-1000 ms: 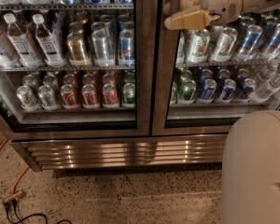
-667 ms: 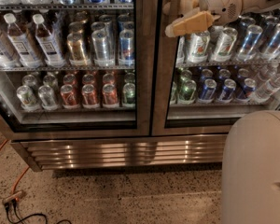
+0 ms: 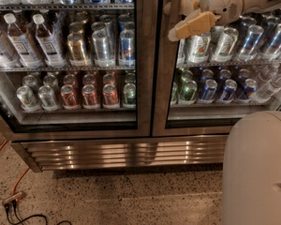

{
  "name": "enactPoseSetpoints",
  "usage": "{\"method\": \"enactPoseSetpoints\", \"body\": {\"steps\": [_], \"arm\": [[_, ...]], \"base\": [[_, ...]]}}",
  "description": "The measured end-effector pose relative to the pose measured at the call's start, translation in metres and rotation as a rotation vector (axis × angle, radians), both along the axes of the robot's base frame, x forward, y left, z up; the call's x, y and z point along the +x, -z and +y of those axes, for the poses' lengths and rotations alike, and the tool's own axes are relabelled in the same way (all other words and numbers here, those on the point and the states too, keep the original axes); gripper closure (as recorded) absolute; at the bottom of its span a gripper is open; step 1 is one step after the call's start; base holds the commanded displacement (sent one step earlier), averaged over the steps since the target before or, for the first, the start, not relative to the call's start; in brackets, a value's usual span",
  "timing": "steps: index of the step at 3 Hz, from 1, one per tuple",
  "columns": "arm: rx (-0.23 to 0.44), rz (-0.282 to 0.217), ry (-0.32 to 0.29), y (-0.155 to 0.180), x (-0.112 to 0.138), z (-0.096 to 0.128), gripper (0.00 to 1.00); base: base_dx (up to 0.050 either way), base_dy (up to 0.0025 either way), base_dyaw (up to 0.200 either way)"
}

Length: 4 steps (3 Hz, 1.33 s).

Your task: Open right fridge door

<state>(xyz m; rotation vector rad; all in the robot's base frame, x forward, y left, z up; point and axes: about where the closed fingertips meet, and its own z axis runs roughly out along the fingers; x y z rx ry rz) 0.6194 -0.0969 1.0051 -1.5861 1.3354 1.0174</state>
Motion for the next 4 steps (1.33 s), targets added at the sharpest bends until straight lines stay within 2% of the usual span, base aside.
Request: {"method": "enactPoseSetpoints", "body": {"steps": [2, 3, 4], "arm": [[0.0, 0.0, 0.0, 0.0, 0.0, 0.0, 0.9], [0.0, 0.0, 0.0, 0.0, 0.0002, -0.0001, 1.0], [0.0, 0.0, 0.0, 0.0, 0.0085, -0.0035, 1.0]], "base": [[0.0, 0.0, 0.0], [0.0, 0.0, 0.0], [0.0, 0.0, 0.0]]}}
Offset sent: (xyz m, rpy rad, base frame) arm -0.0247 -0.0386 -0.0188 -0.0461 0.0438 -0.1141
